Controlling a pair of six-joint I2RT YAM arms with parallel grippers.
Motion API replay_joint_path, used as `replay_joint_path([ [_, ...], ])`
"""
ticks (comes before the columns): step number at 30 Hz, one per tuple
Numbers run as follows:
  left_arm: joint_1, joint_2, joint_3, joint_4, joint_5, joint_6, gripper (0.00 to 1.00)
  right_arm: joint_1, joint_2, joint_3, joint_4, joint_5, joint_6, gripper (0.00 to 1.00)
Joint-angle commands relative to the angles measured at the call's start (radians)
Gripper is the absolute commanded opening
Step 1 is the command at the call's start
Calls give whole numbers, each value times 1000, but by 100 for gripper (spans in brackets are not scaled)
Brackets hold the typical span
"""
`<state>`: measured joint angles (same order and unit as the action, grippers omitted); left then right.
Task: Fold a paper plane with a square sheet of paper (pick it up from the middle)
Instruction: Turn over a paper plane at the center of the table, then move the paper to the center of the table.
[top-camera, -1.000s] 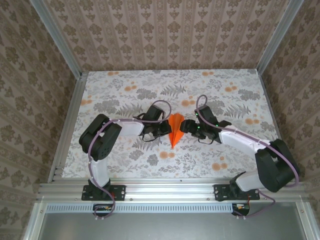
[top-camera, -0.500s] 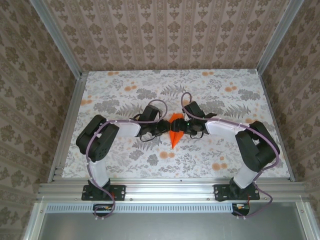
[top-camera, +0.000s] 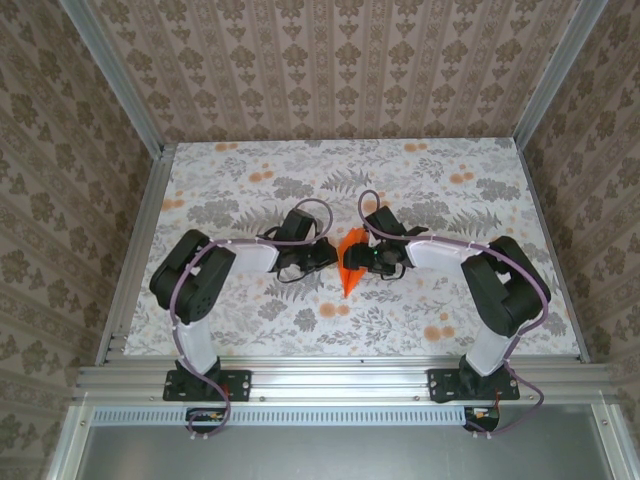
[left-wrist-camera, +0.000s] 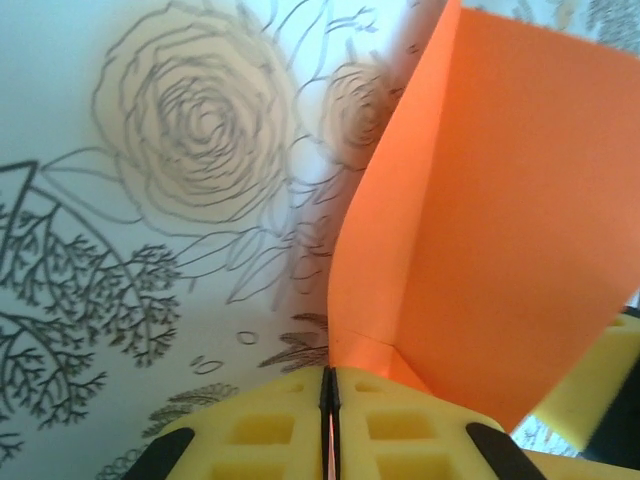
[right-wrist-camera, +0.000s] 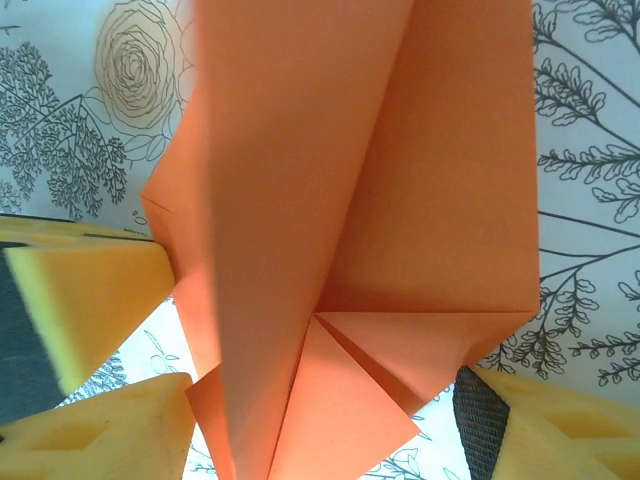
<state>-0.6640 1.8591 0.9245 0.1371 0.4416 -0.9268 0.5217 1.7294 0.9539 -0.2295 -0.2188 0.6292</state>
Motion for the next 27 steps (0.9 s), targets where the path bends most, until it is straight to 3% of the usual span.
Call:
replay_joint_path([
  [1, 9, 18, 16, -51, 5, 32, 10, -2, 16, 35, -34, -39, -21, 71],
  [8, 9, 26, 7, -39, 8, 25, 7, 0, 28, 35, -13, -103, -1, 66],
  [19, 10, 28, 6, -44, 3, 25, 6, 8, 26, 42, -66, -43, -8, 72],
  [27, 12, 32, 5, -39, 3, 20, 6, 17, 19, 10, 20, -182, 41, 71],
])
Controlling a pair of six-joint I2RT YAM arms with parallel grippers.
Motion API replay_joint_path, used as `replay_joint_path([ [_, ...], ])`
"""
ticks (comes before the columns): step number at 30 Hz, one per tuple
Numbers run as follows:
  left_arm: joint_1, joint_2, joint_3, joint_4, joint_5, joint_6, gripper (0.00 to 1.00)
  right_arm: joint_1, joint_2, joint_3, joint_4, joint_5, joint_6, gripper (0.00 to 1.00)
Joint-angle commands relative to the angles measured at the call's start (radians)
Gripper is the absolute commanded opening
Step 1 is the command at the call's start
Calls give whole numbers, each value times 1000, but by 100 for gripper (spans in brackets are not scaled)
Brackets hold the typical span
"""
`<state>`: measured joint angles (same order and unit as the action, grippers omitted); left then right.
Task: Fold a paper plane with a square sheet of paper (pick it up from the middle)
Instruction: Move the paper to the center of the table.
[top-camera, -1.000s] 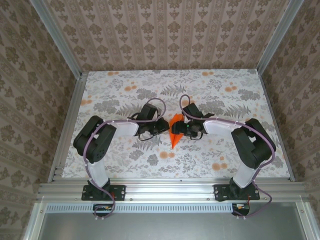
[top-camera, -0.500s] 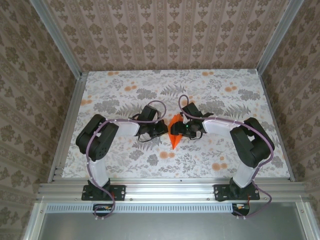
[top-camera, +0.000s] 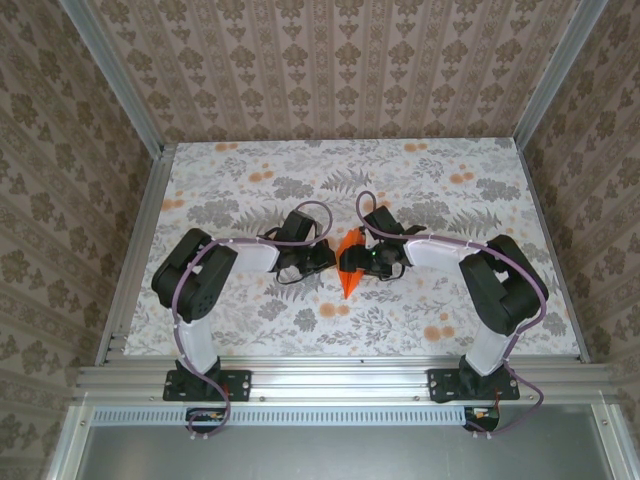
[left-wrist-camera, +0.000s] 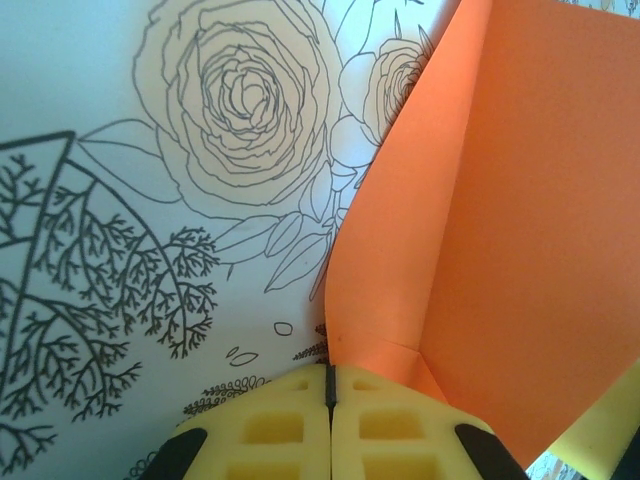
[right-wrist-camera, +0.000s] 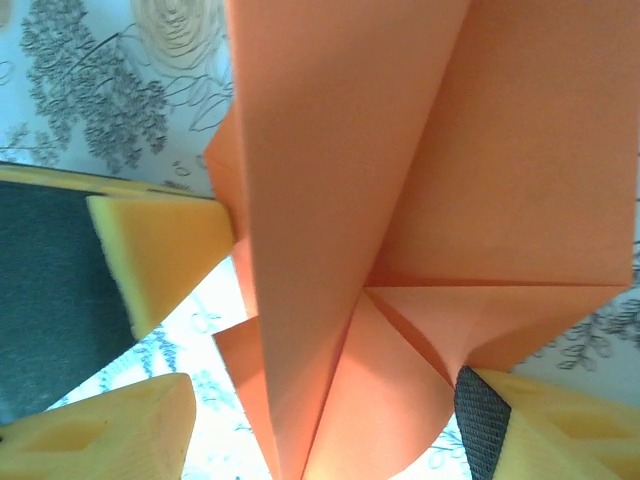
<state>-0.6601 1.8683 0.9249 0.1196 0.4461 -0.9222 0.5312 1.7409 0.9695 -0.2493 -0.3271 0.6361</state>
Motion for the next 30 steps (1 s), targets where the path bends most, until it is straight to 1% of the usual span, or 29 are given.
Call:
replay_joint_path([
  [1, 7, 23, 4, -20, -3, 14, 6, 7, 3, -16, 64, -93, 50, 71],
  [5, 7, 21, -4, -17, -5, 10, 5, 8, -23, -61, 181, -137, 124, 69],
  [8, 6, 20, -7, -9, -3, 3, 5, 9, -45, -98, 258, -145, 186, 67],
  [10, 5, 19, -8, -3, -1, -2, 5, 12, -57, -111, 259, -126, 214, 65],
  [15, 6, 22, -18, 14, 2, -14, 5, 28, -113, -175, 286, -70, 262, 64],
  [21, 6, 22, -20, 17, 3, -15, 5, 65, -111, -170, 242, -1, 256, 61],
  [28, 6, 15, -26, 26, 10, -24, 4, 101, -65, -99, 152, 87, 216, 50],
  [30, 5, 15, -29, 33, 15, -29, 4, 112, -54, -80, 115, 122, 208, 49],
])
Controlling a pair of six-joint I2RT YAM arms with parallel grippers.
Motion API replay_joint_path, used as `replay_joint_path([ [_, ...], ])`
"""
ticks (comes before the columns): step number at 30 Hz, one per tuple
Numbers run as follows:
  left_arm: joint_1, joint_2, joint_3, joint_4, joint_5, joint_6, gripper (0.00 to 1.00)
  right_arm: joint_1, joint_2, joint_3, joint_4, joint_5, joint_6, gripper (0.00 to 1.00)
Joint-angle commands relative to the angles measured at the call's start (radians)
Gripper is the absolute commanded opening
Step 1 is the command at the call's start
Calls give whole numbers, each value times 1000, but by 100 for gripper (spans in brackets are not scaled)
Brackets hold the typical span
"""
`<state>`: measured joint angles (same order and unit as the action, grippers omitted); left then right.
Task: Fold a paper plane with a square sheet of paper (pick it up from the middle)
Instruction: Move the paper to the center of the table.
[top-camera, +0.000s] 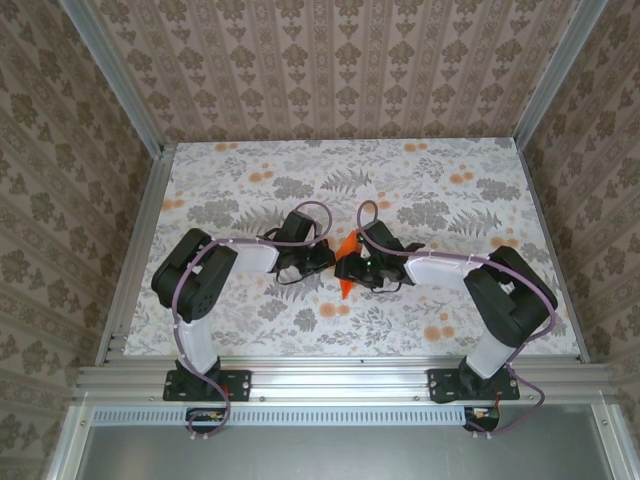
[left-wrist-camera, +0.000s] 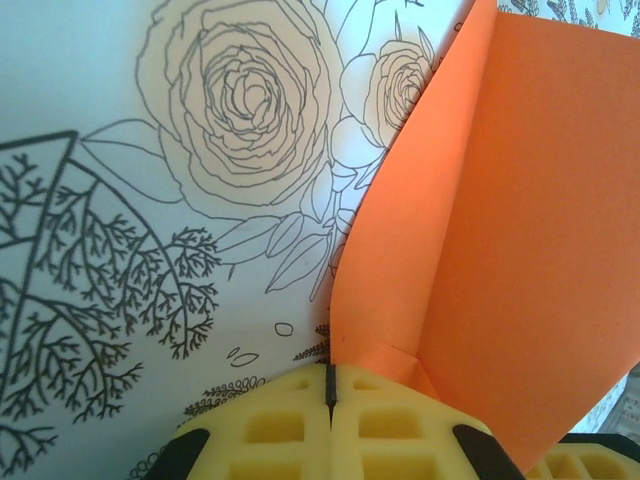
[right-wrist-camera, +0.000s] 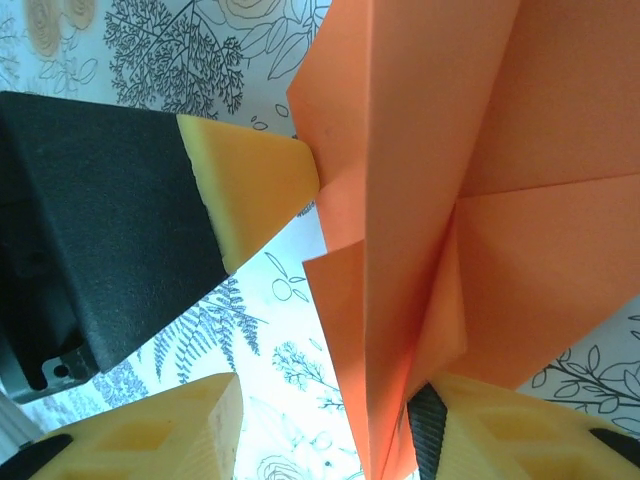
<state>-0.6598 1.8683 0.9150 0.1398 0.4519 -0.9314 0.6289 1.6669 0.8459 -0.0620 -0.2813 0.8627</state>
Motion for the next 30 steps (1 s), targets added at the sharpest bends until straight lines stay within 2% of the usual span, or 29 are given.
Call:
replay_joint_path([
  [1, 5, 15, -19, 14, 10, -21, 4, 19, 25, 52, -87, 92, -21, 48],
  [6, 6, 12, -25, 25, 16, -27, 3, 40, 43, 94, -160, 169, -21, 47],
  [14, 6, 5, -32, 39, 24, -35, 3, 64, 95, 164, -237, 223, -6, 37],
  [30, 8, -23, -46, 52, 29, -44, 4, 110, 147, 269, -417, 390, 22, 31],
])
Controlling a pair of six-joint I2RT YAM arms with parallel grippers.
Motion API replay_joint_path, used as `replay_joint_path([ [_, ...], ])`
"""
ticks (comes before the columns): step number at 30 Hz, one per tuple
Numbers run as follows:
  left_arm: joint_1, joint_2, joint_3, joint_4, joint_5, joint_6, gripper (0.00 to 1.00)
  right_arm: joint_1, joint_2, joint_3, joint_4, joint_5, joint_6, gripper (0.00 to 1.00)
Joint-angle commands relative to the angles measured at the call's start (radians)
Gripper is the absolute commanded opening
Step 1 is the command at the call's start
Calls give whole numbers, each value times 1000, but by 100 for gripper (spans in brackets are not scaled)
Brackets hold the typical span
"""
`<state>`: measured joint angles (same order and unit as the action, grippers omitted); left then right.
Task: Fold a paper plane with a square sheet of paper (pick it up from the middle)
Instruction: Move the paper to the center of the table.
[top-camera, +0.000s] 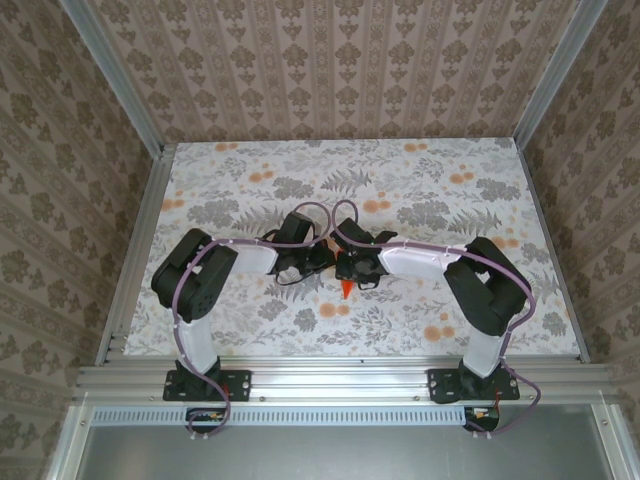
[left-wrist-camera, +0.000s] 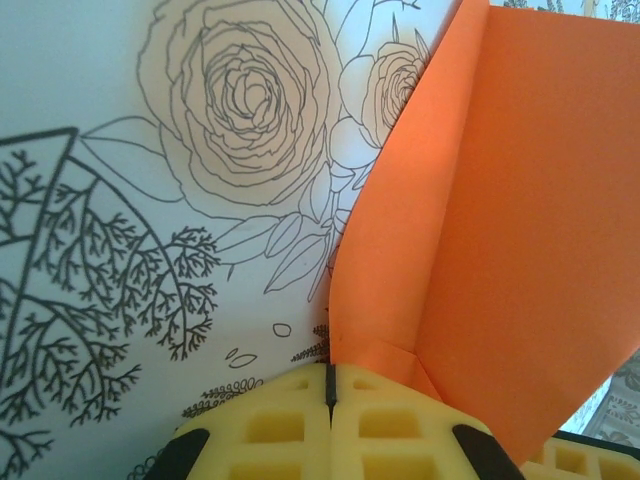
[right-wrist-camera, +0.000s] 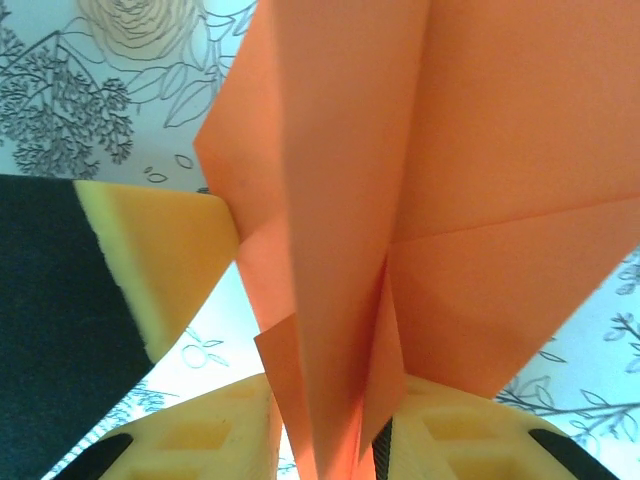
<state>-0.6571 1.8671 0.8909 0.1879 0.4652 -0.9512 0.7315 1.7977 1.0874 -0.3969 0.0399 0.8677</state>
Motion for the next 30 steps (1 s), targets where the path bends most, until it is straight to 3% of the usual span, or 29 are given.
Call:
replay_joint_path([
  [1, 7, -26, -23, 4, 16, -24, 5, 8, 18, 32, -87, 70, 18, 31],
  [10, 7, -42, -27, 7, 26, -28, 5, 23, 55, 84, -135, 101, 15, 31],
  [16, 8, -43, -27, 13, 29, -31, 5, 31, 77, 119, -189, 135, 21, 19],
  [23, 12, -55, -39, 21, 29, -41, 5, 33, 98, 138, -216, 152, 33, 20],
  [30, 37, -86, -73, 66, 40, -81, 13, 34, 109, 141, -210, 138, 27, 17],
])
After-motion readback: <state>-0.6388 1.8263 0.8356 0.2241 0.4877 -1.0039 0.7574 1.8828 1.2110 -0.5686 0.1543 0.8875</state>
